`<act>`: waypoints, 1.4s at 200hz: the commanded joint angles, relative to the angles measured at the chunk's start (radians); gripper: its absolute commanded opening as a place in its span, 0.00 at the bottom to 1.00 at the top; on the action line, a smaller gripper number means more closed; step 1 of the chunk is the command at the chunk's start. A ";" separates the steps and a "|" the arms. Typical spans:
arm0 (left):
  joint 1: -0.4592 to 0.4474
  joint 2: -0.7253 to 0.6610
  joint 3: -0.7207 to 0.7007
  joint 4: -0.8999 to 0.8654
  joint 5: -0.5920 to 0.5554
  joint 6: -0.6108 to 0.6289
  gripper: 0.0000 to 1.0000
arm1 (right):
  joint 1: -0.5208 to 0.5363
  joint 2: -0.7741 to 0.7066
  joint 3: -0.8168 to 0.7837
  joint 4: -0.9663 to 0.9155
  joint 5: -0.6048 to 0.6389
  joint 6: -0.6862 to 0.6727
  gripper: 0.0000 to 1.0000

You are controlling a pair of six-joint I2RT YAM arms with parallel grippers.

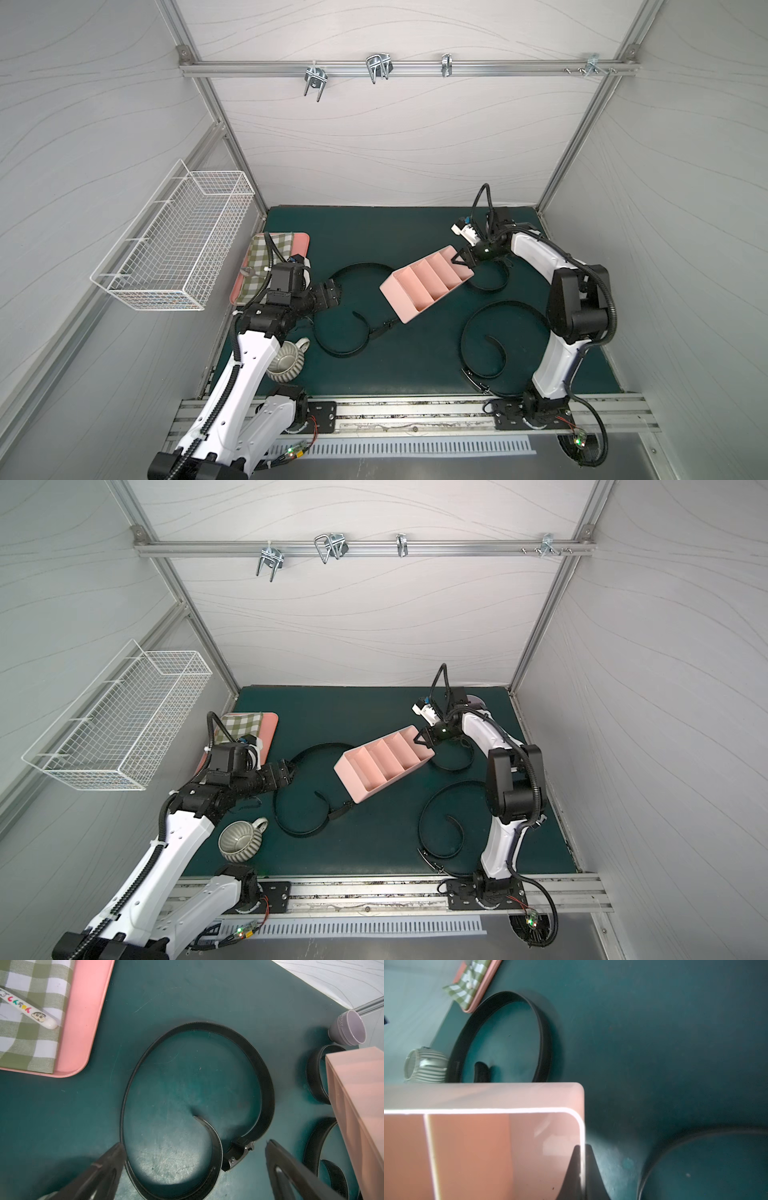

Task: Place the belts into the storage roll
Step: Pick up the container from the center of the board, then place the container at the center of the board.

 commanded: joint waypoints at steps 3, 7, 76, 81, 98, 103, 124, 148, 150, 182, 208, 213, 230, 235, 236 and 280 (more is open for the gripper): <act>-0.005 -0.017 0.007 0.011 -0.021 -0.005 0.99 | 0.115 -0.036 0.097 0.071 0.295 0.299 0.08; -0.005 -0.017 0.007 0.011 -0.021 -0.005 0.99 | 0.124 -0.024 0.116 0.065 0.319 0.334 0.07; -0.005 -0.044 0.004 0.009 -0.034 -0.003 0.99 | 0.149 0.300 0.546 -0.093 0.474 0.601 0.04; -0.005 -0.044 0.004 0.011 -0.035 -0.004 0.99 | 0.148 0.325 0.580 -0.114 0.491 0.602 0.04; -0.005 -0.046 0.004 0.011 -0.033 -0.003 0.99 | 0.140 0.407 0.701 -0.184 0.539 0.604 0.04; -0.005 -0.047 0.004 0.011 -0.032 -0.004 0.99 | 0.135 0.426 0.726 -0.195 0.547 0.602 0.04; -0.005 -0.047 0.004 0.011 -0.030 -0.004 0.99 | 0.125 0.478 0.793 -0.216 0.633 0.583 0.04; -0.005 -0.048 0.003 0.012 -0.026 -0.004 0.99 | 0.117 0.532 0.856 -0.240 0.690 0.552 0.04; -0.005 -0.048 0.003 0.012 -0.026 -0.004 0.99 | 0.117 0.536 0.860 -0.244 0.693 0.551 0.04; -0.005 -0.045 0.003 0.012 -0.026 -0.005 0.99 | 0.114 0.578 0.890 -0.251 0.744 0.517 0.04; -0.005 -0.038 0.003 0.013 -0.023 -0.004 0.99 | 0.113 0.593 0.885 -0.220 0.755 0.504 0.05; -0.005 -0.037 0.003 0.014 -0.022 -0.004 0.99 | 0.113 0.598 0.888 -0.216 0.760 0.500 0.05; -0.005 -0.034 0.003 0.013 -0.021 -0.004 0.99 | 0.109 0.621 0.905 -0.214 0.758 0.501 0.05; -0.005 -0.033 0.002 0.014 -0.020 -0.003 0.99 | 0.108 0.628 0.912 -0.214 0.757 0.501 0.05; -0.005 -0.033 0.002 0.014 -0.020 -0.003 0.99 | 0.108 0.628 0.912 -0.214 0.757 0.501 0.05; -0.005 -0.017 0.005 0.011 -0.022 -0.002 0.99 | 0.075 0.658 0.927 -0.177 0.726 0.544 0.05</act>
